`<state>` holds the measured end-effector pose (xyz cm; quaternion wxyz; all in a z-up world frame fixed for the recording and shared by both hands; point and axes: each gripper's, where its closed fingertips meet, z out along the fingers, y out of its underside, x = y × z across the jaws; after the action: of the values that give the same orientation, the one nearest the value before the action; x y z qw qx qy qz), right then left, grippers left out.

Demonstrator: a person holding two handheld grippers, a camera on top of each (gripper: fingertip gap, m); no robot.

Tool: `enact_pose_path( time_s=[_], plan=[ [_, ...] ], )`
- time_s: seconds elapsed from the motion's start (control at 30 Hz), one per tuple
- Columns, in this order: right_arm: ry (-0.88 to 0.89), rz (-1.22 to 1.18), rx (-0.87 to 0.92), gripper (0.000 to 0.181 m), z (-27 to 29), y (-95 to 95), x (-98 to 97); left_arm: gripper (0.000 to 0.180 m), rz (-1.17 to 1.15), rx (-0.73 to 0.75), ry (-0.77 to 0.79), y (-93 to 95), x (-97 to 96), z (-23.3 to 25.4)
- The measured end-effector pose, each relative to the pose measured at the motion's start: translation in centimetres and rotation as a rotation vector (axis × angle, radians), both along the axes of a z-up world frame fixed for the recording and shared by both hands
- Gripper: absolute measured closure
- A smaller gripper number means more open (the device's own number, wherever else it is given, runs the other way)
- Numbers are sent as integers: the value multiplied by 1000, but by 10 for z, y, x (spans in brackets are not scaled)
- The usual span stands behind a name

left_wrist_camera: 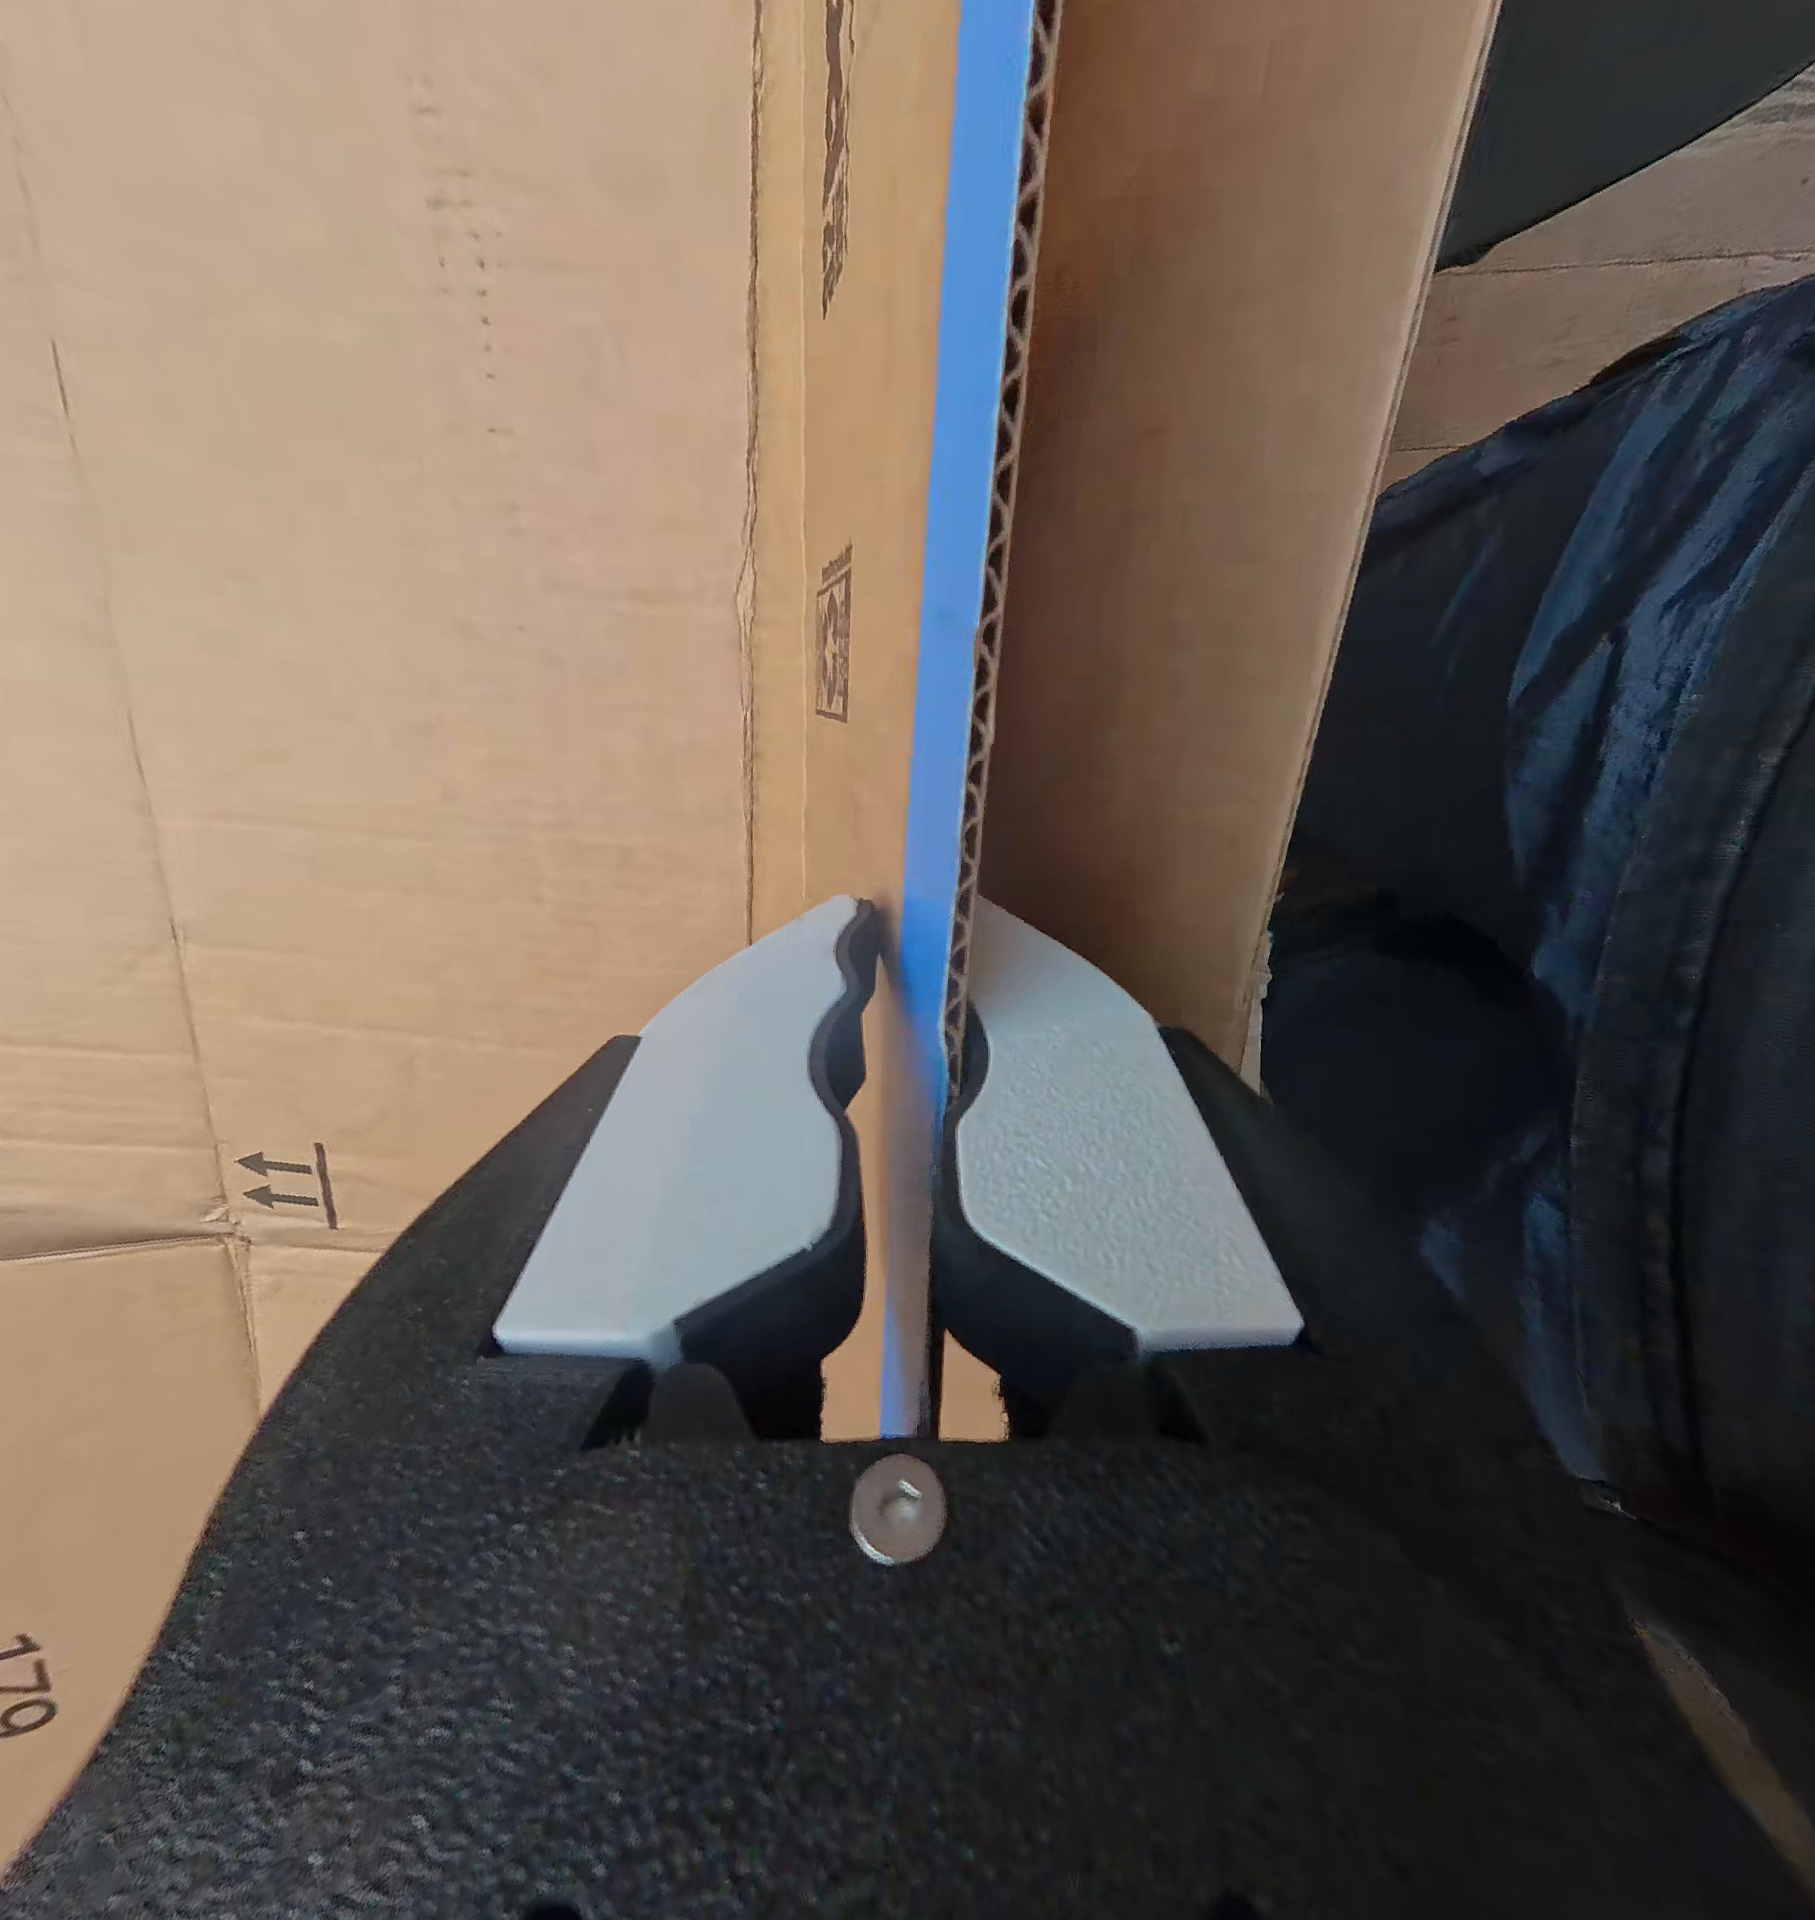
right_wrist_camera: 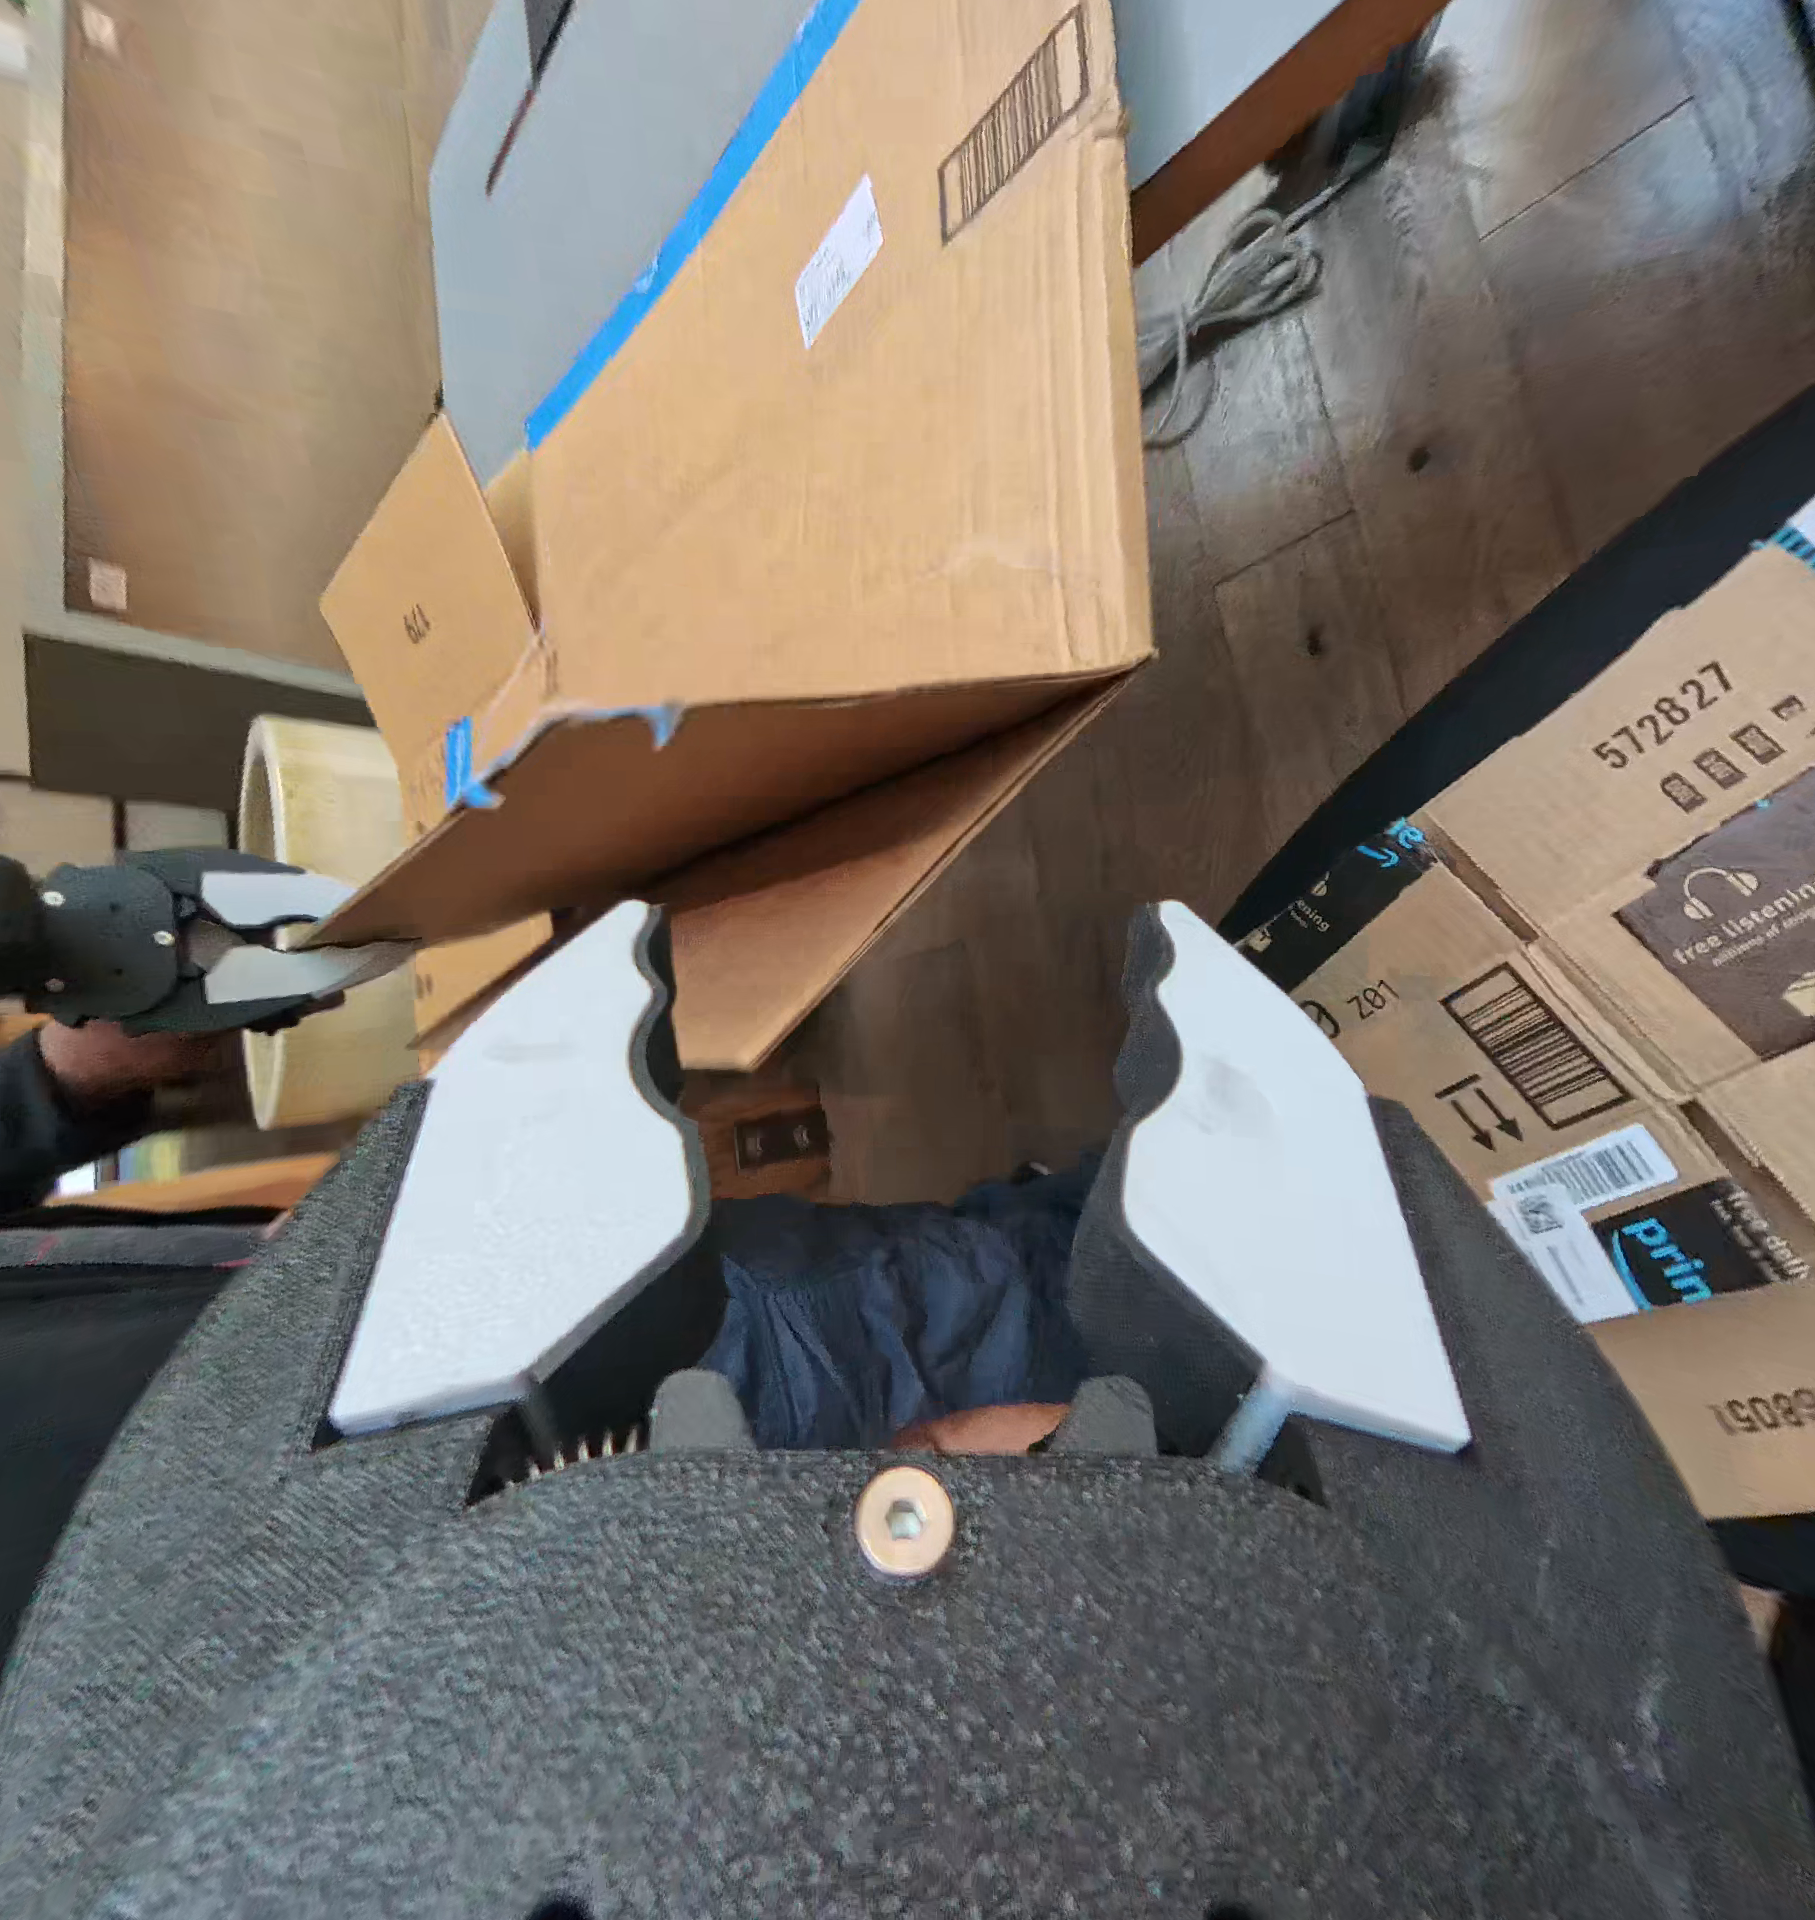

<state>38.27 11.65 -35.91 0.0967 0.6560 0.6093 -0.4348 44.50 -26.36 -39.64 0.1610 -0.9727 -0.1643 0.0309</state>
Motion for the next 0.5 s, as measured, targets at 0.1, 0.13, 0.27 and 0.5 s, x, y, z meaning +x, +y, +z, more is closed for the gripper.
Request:
enact_pose_path(
  time_s=[0.1, 0.13, 0.27, 0.5],
  plan=[
    [-90, 184, 65, 95, -37, -10, -36, 170, -3, 8, 10, -2, 6, -4],
    [-113, 226, 72, 96, -47, -13, -51, 170, -2, 8, 21, -3, 7, -4],
    [-173, 262, -24, 96, -71, -29, -113, 170, -12, 9, 25, -12, 11, -4],
    [-382, 416, -133, 94, -124, -73, -126, 173, -42, 2, 66, -28, 18, 6]
  ],
)
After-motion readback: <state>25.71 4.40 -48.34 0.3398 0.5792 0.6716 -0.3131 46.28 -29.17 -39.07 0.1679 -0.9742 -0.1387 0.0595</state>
